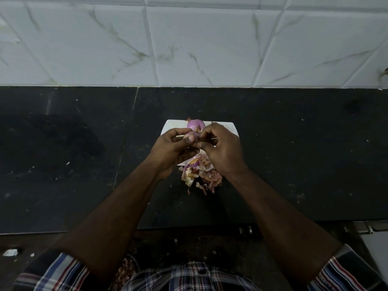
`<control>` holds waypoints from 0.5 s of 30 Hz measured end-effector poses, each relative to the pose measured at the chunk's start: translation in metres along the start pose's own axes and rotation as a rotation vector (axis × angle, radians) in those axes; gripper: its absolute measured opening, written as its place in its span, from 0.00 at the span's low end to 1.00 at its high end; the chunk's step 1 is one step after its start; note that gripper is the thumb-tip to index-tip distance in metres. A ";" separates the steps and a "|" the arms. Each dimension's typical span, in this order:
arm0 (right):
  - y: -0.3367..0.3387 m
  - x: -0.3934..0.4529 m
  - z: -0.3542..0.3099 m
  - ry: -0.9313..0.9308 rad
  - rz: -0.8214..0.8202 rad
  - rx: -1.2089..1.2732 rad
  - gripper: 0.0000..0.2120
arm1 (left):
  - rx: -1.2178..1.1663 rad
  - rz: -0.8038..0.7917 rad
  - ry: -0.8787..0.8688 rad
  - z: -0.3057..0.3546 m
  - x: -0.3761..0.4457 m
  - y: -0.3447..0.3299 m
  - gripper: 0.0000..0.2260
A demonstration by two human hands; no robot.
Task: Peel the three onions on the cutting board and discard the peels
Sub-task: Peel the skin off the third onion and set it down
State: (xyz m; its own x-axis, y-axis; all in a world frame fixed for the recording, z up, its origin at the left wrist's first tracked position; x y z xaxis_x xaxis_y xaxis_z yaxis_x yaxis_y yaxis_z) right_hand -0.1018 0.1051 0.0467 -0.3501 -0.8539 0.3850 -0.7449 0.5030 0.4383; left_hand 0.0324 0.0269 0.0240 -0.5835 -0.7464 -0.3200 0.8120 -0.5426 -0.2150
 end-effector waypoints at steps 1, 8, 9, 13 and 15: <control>0.000 -0.001 0.001 0.006 0.011 -0.005 0.12 | -0.002 0.002 -0.001 0.001 0.000 0.000 0.17; 0.001 -0.011 0.001 -0.012 -0.135 -0.009 0.07 | -0.101 -0.001 0.007 -0.001 0.002 0.004 0.16; 0.002 -0.014 0.004 -0.028 -0.153 -0.006 0.06 | -0.117 -0.003 0.015 -0.002 0.002 0.005 0.15; 0.012 -0.022 0.023 -0.165 -0.206 -0.068 0.08 | -0.162 0.001 0.062 -0.004 -0.001 0.012 0.16; 0.016 -0.021 0.026 -0.228 -0.241 -0.082 0.12 | -0.176 -0.004 0.077 -0.005 -0.002 0.014 0.12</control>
State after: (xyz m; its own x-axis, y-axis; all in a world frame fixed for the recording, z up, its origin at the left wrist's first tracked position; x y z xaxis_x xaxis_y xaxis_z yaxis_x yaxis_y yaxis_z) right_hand -0.1211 0.1272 0.0241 -0.2946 -0.9527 0.0747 -0.7770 0.2843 0.5616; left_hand 0.0449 0.0223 0.0166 -0.5898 -0.7089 -0.3867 0.8031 -0.4652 -0.3722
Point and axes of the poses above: each hand's wrist, its own x-axis towards the middle knuckle, its own y-axis out of the back of the hand, z = x × y, the point moved 3 cm from there along x, towards the middle knuckle, and after that the axes turned 6 degrees about x, right-handed, at the moved point
